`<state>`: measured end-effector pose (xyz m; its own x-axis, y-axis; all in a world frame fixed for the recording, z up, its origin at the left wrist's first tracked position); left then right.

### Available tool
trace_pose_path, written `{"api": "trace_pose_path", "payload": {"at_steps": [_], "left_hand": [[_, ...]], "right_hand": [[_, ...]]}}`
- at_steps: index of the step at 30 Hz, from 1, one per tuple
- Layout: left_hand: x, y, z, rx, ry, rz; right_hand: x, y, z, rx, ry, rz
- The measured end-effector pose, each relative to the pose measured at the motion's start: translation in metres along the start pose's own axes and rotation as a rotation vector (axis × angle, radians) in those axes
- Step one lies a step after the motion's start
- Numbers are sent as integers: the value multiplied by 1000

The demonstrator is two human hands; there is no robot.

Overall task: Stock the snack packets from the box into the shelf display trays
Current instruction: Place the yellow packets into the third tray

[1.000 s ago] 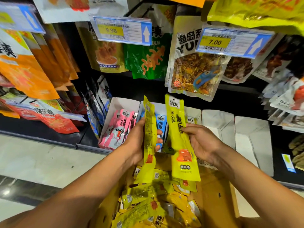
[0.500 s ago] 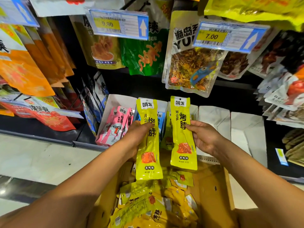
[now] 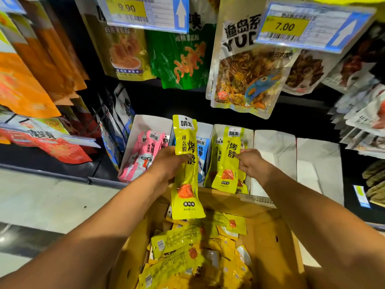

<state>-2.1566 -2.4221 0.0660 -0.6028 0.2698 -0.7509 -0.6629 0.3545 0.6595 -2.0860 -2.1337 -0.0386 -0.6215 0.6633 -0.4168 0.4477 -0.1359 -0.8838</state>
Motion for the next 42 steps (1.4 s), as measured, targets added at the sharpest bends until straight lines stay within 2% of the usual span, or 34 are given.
{"api": "trace_pose_path", "payload": {"at_steps": [6,16,23,27,33,37,39,42], "left_hand": [[11,0,-1,-4,4,16],[18,-3,1,-9,12,20],[17,-3,1,2,-6,29],[14,-3,3,25,-3,35],[9,-3,11,41,17,23],[1,-6,28,2,-3,1],[3,-9,33,-19,6,11],[15,-17,42,-18,-16,-5]], "right_hand": [[56,36,26,-251,14,-25],[53,27,35,-571,-29,-202],[41,19,22,-623,-38,-248],[13,0,18,-617,-99,-329],[-74,-61,31,-532,-197,-663],[-137,-81,48,-384,-310,-707],[-158,-78,59,-515,-366,-691],[-164,-66,65,-739,-319,-643]]}}
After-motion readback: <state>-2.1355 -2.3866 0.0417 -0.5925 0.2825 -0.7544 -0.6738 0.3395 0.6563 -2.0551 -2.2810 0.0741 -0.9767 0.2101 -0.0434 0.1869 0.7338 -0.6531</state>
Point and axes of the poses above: each hand's wrist, its own x-axis towards the middle knuckle, its own z-axis out of the palm, y = z × x, the point moved 9 cm from there along x, towards the middle knuckle, and after that the axes turned 15 degrees about -z, right-handed, at the moved point
